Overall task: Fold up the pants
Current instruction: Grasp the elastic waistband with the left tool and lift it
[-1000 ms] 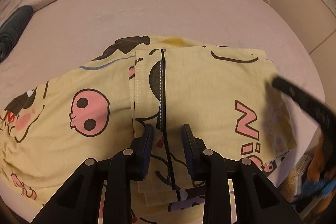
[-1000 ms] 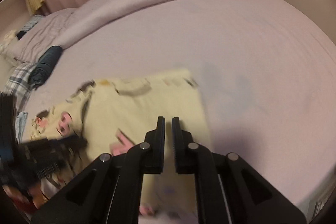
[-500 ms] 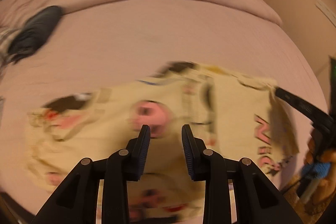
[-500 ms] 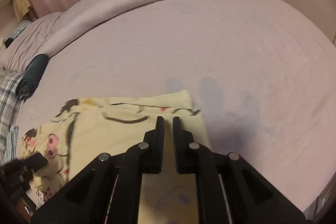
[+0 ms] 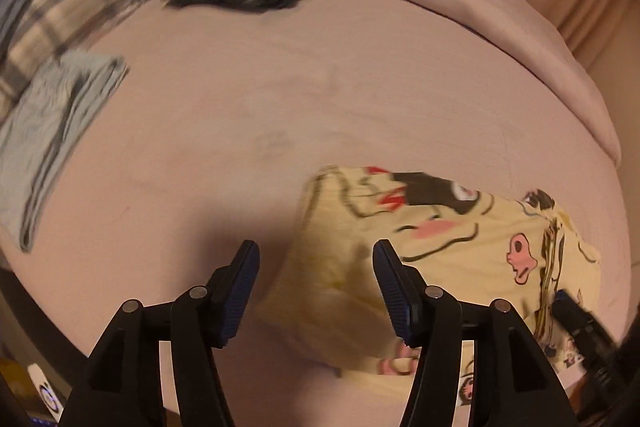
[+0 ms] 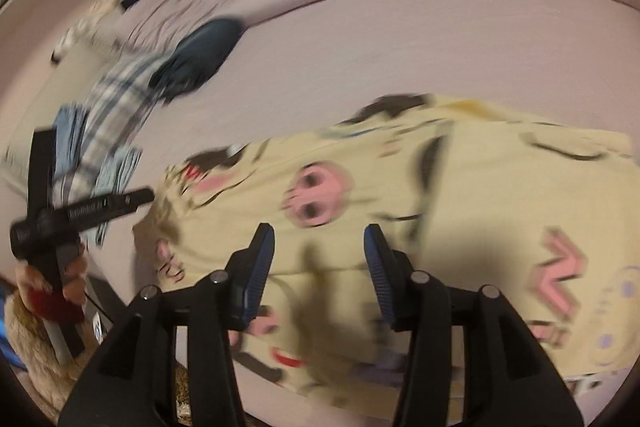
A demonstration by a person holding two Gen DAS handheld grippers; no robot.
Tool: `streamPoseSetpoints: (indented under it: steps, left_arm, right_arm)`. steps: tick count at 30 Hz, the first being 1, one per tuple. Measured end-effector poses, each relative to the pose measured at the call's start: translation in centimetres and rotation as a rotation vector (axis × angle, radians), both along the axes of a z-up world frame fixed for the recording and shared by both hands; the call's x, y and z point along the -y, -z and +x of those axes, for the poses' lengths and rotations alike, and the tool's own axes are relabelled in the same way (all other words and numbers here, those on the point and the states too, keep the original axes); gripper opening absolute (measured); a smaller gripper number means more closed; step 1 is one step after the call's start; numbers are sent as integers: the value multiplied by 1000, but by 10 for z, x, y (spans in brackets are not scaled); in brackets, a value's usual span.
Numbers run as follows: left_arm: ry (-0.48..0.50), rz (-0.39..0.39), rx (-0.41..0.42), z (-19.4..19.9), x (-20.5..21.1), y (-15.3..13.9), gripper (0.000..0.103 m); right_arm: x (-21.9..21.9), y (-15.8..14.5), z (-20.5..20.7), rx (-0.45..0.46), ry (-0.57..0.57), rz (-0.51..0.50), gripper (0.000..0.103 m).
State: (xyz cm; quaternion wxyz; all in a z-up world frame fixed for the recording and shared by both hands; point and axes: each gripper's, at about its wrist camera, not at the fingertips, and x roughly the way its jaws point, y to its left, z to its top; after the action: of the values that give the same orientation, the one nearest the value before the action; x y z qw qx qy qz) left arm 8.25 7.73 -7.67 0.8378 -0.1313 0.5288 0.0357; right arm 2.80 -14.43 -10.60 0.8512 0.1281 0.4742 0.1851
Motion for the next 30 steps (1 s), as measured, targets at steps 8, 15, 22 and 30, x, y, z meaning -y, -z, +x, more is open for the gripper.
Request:
streamPoseSetpoints:
  steps: [8,15,22,30]
  left_arm:
    - [-19,-127,-86,6,-21,36,59]
    - [44,-255,-117,6,-9,41,58]
    - [13,-247,-127,-1,0,40,30]
    - [-74,-210,-53,-7,7,8,26]
  right_arm:
    - [-59,17,6,-36,-106,-41,47]
    - [-52,19,6,-48,-80,-33,47]
    - [-47,20,5,-49,-73,-22,47]
    - [-44,18,2,-37,-59,-30,47]
